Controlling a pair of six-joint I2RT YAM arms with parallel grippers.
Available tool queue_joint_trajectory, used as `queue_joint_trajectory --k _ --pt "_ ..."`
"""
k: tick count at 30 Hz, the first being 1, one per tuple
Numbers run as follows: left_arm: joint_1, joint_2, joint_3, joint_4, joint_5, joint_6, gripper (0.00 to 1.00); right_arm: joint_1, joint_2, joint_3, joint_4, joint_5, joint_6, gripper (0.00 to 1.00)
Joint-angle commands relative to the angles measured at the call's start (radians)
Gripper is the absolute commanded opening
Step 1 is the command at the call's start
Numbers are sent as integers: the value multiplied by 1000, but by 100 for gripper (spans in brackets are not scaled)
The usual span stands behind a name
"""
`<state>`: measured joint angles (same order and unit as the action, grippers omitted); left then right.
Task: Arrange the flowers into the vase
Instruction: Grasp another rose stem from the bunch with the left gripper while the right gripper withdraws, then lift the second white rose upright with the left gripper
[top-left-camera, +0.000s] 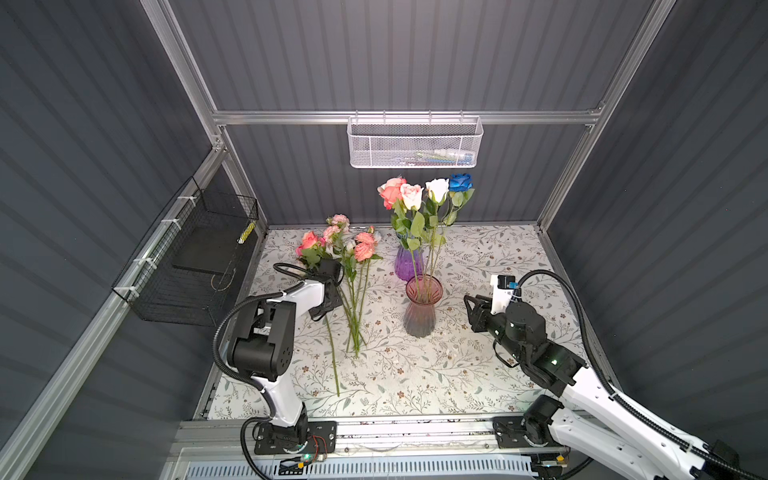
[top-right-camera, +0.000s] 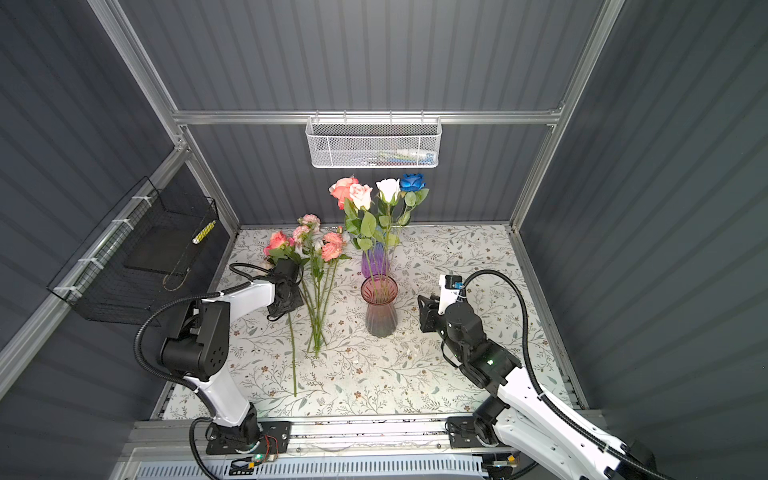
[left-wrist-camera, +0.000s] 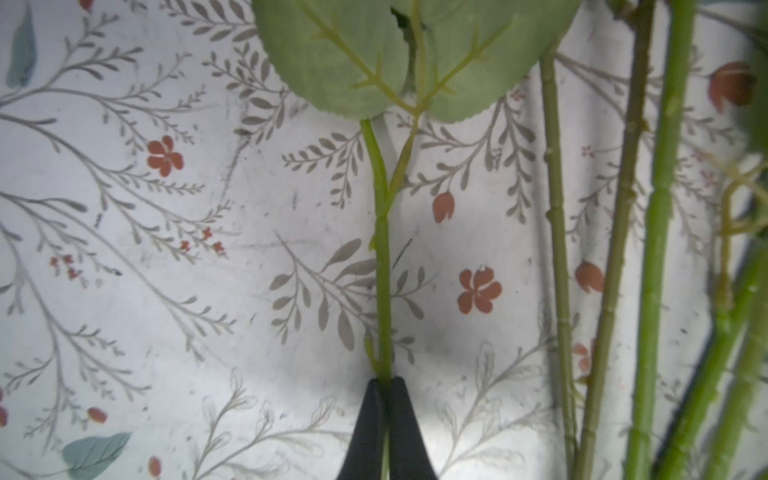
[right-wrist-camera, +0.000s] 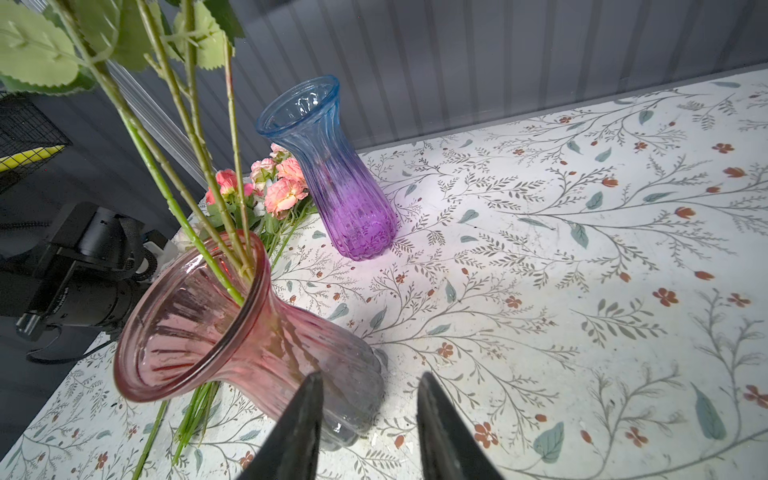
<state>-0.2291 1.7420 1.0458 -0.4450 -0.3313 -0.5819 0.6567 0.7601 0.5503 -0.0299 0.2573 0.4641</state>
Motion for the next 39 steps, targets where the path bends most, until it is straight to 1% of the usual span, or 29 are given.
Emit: queue_joint_trajectory --k 1,5,9,16,17,19,21,22,26,28,30,33,36,39 --pt "5 -148 -13 -46 -8 13 0 -5 -7 29 1 -11 -1 40" --pt "5 -308 -29 -56 1 23 0 -4 9 62 -3 -22 -5 40" --pt "5 -413 -21 -50 45 38 0 -5 26 103 -12 -53 -14 40" --pt "2 -595 0 82 243 79 0 -4 50 217 -79 -142 -48 42" --pt "-3 -609 9 96 252 83 0 -3 56 236 -93 -158 -52 42" --pt "-21 -623 28 129 285 111 0 0 65 268 -105 -187 -53 42" --pt "-59 -639 42 164 280 129 0 5 75 295 -106 -216 -53 41" --pt "-85 -646 52 181 281 147 0 10 82 312 -108 -225 -54 42" --pt "-215 -656 118 205 227 209 0 52 123 395 -131 -244 -82 42" --pt "-250 -662 146 224 250 226 0 81 142 430 -138 -228 -106 42" --pt "-276 -669 171 247 272 246 0 101 158 461 -146 -219 -122 42" --pt "-308 -667 217 255 313 269 0 115 169 481 -126 -255 -130 44" --pt "-331 -663 237 280 357 268 0 136 202 524 -113 -301 -143 46" --pt "-358 -666 244 317 385 270 0 168 246 577 -123 -296 -175 49"
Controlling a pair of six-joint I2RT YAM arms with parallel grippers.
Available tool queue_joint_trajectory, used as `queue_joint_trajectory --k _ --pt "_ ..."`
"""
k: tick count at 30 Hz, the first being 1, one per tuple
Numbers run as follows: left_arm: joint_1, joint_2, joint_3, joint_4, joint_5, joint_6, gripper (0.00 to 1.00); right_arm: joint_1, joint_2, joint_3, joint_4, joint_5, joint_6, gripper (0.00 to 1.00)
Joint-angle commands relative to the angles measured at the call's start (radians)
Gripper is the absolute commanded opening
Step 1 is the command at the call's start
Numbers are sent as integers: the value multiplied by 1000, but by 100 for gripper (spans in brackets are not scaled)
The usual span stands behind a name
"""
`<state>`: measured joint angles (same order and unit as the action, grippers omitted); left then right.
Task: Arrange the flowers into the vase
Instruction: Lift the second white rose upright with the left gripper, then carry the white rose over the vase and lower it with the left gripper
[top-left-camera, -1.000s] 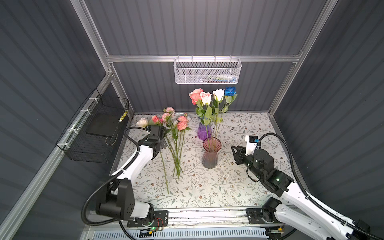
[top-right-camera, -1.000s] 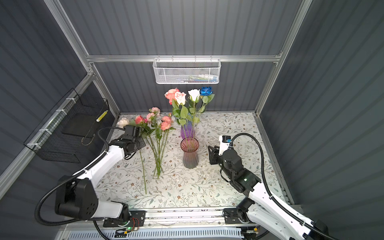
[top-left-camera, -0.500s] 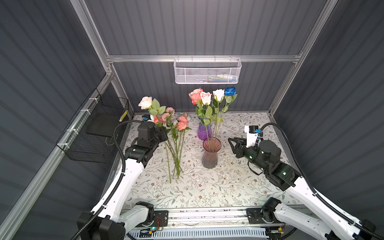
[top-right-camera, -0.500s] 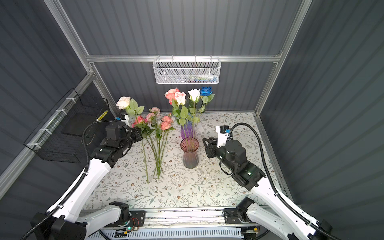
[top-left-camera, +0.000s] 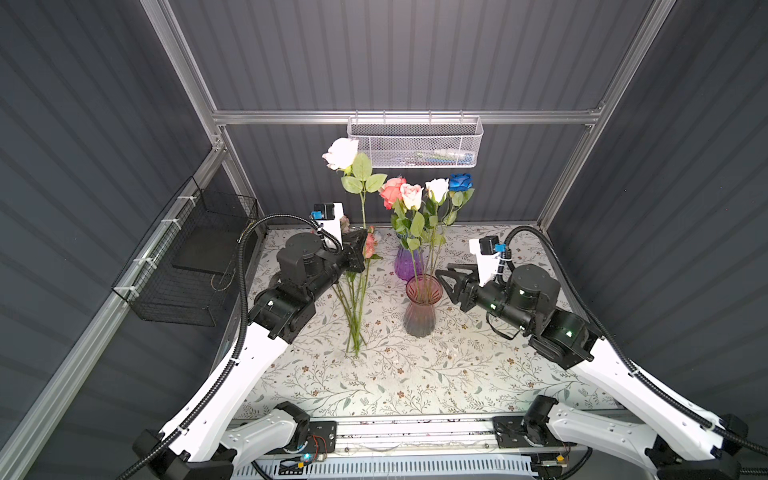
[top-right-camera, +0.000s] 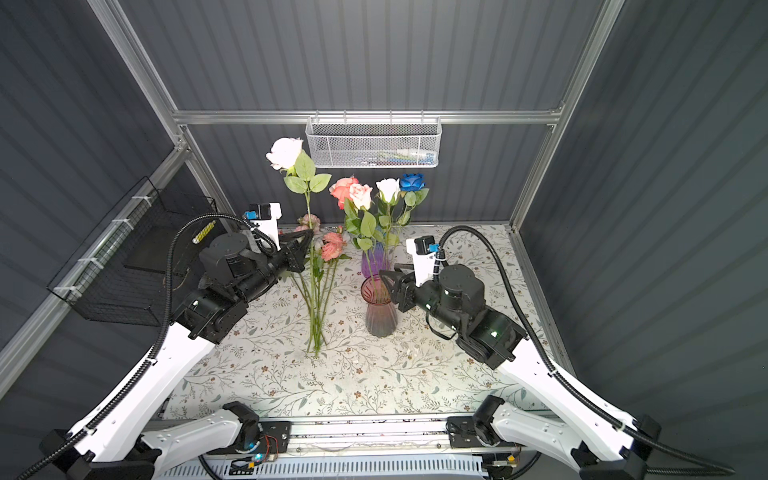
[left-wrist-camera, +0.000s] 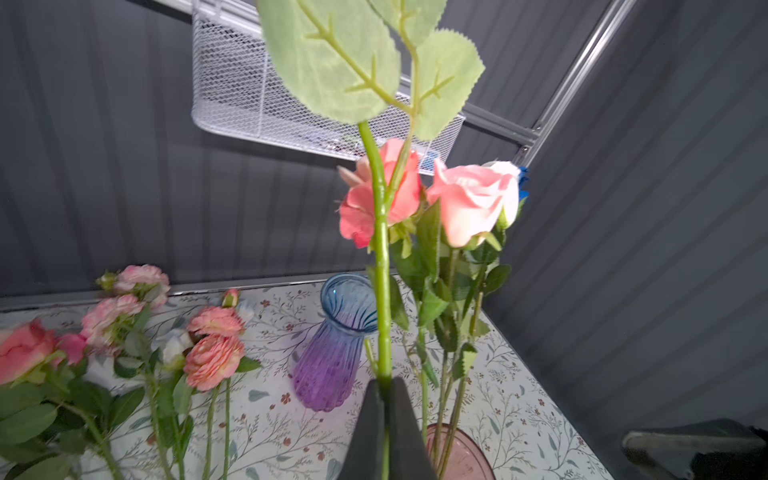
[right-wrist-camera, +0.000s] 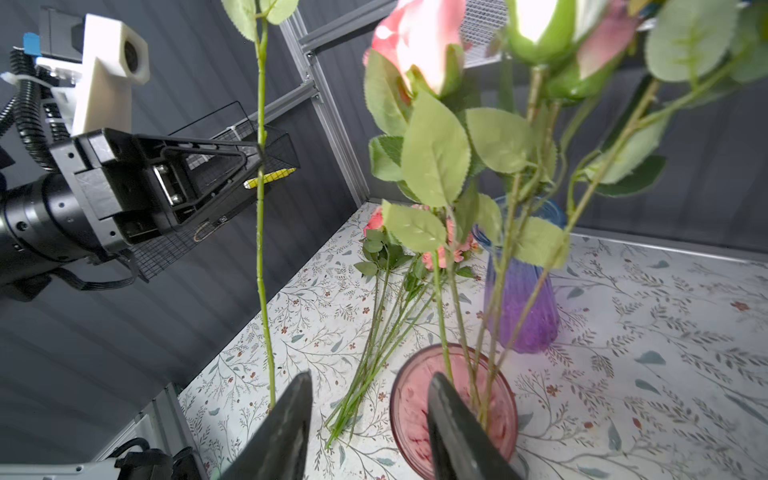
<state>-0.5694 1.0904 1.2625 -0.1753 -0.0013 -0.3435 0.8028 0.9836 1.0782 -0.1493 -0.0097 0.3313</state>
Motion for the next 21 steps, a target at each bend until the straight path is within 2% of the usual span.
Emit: queue_joint_trajectory --k 1,9,12,14,21 --pt "-26 -16 33 52 56 34 0 22 31 57 -3 -28 -44 49" --pt "-71 11 106 137 146 49 0 22 19 27 8 63 -53 50" --pt "-95 60 143 175 159 66 0 17 -13 1 3 128 -65 50" --pt "-109 105 222 184 160 80 0 4 -37 -24 -5 170 -63 50" --pt "-172 260 355 302 176 100 0 -84 -117 -104 -1 192 -17 50"
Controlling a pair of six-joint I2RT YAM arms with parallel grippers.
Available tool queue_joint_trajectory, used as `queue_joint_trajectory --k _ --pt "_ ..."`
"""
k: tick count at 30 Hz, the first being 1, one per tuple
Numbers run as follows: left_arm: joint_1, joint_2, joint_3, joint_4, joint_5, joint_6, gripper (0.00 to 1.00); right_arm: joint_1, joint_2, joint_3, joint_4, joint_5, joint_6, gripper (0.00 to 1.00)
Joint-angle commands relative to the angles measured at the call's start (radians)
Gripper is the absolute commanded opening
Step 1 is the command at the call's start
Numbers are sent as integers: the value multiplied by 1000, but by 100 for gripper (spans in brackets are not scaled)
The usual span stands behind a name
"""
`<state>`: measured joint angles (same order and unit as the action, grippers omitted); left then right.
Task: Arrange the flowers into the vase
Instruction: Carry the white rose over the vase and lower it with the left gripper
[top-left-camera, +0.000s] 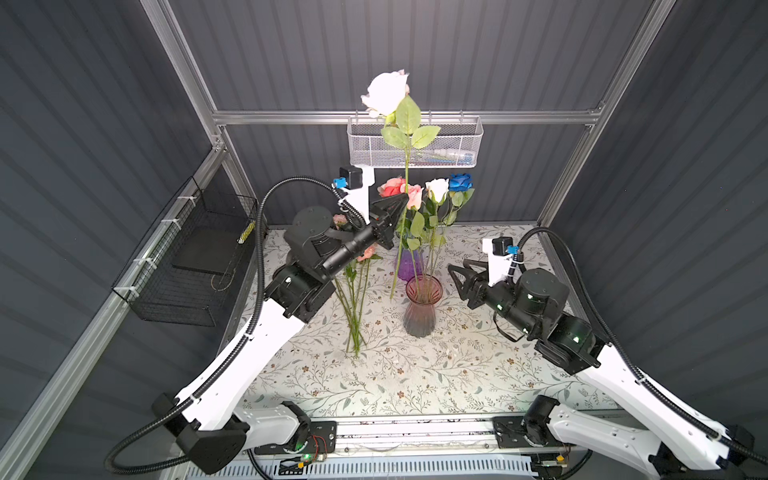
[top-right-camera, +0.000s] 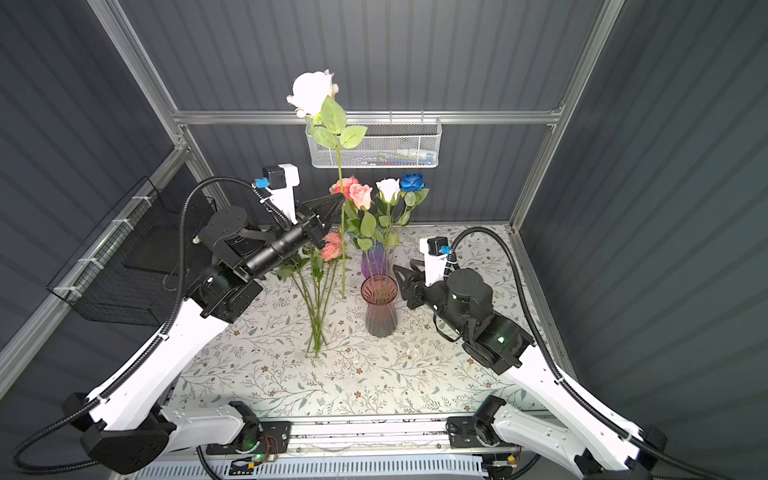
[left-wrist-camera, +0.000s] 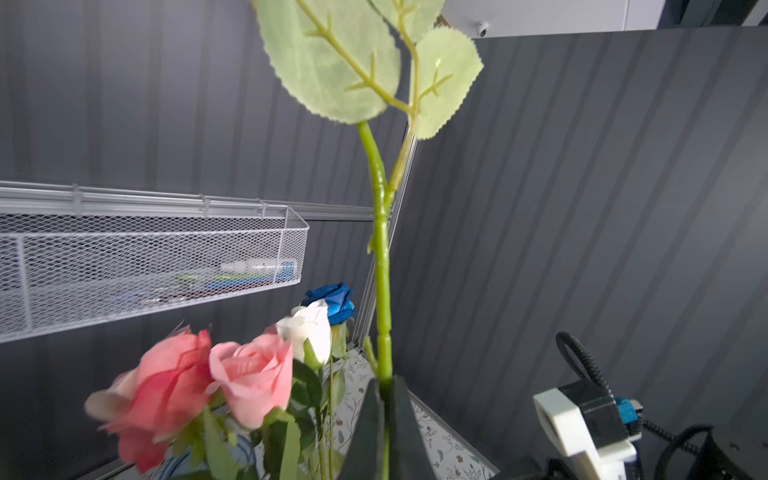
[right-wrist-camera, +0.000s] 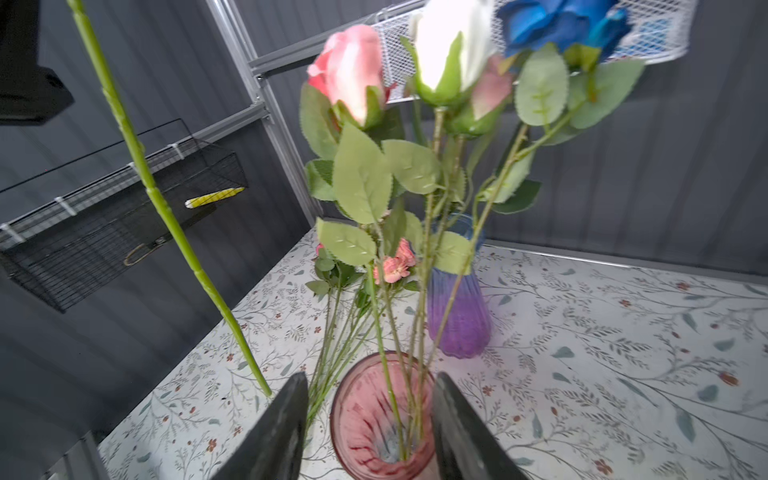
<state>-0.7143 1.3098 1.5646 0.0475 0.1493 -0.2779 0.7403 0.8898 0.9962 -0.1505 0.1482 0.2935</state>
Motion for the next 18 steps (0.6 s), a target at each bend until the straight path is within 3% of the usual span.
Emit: queue_joint_trajectory --k 1,12,18 --pt "-40 64 69 99 27 44 0 -30 -32 -29 -3 38 24 50" --pt "-72 192 43 283 19 46 0 -68 -112 -86 -36 68 32 50" --pt "-84 169 -126 349 -14 11 0 -76 -126 -97 -49 72 27 51"
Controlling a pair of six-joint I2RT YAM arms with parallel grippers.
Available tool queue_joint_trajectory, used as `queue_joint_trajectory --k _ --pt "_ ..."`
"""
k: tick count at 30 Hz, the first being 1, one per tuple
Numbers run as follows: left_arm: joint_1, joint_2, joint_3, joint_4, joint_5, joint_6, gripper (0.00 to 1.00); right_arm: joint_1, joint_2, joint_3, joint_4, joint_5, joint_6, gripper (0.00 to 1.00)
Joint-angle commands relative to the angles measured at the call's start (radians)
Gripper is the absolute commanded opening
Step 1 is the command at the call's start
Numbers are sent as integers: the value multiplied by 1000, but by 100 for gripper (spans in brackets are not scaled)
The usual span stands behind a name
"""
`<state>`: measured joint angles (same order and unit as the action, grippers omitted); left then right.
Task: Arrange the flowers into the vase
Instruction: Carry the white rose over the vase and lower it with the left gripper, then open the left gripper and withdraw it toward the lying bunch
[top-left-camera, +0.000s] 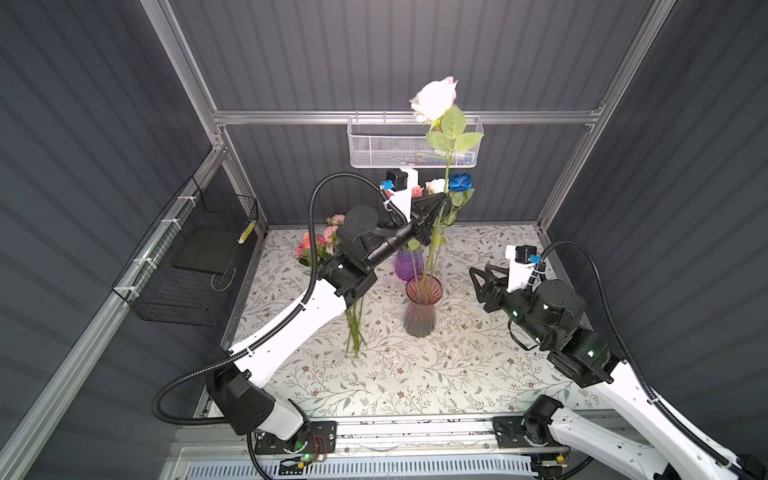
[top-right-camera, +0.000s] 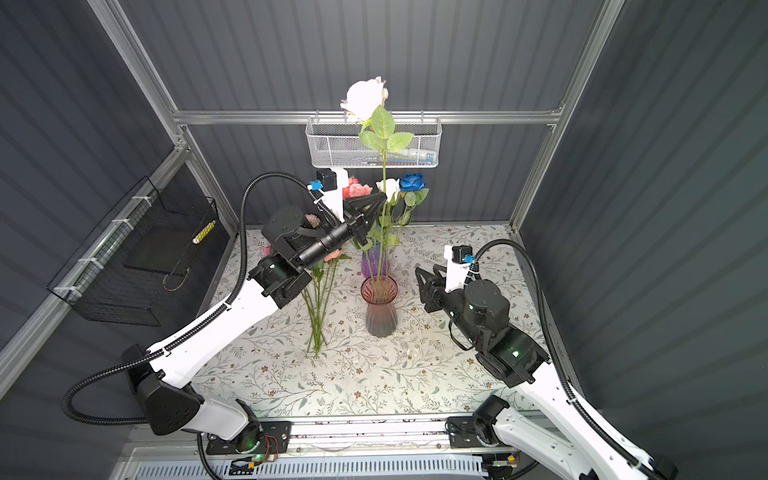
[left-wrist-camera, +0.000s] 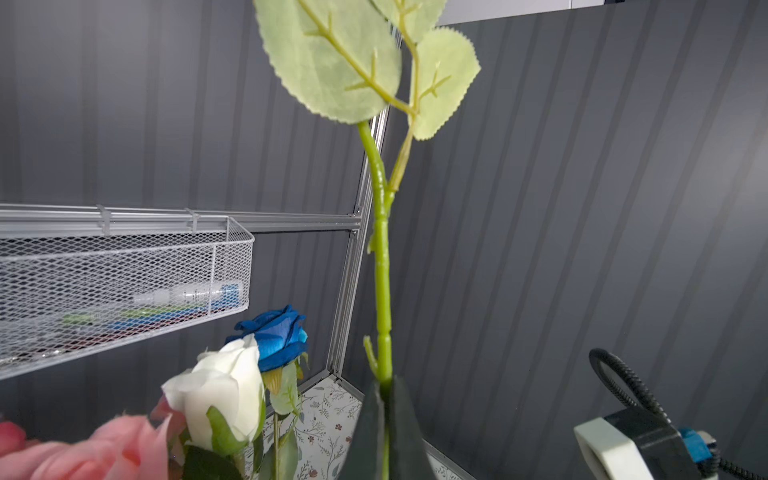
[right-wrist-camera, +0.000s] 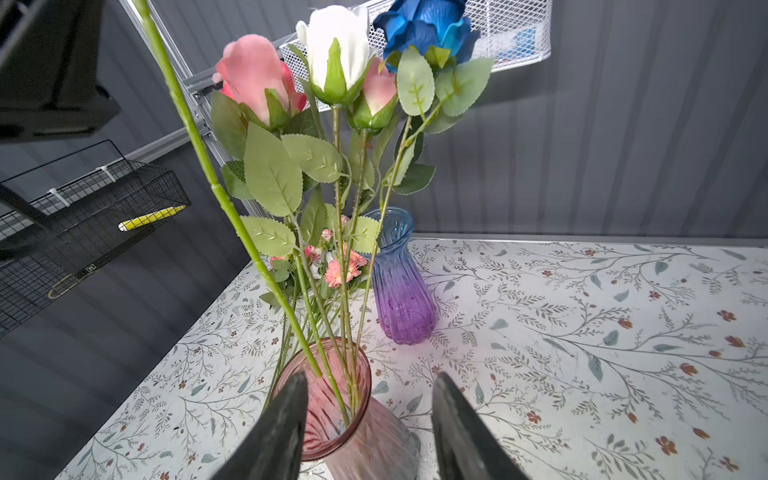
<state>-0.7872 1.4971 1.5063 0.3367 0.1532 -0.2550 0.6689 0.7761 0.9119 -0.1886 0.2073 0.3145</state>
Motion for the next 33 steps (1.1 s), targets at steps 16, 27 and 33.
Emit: queue_joint_trajectory --k 16,27,33 --pt "-32 -218 -371 -62 -80 36 50 -9 56 -9 10 -31 42 53" --pt "-31 -456 -473 -224 -164 54 70 -9 89 74 -92 -24 62 54" --pt "-31 -676 -660 -353 -490 -29 83 -9 154 155 -249 -39 127 56"
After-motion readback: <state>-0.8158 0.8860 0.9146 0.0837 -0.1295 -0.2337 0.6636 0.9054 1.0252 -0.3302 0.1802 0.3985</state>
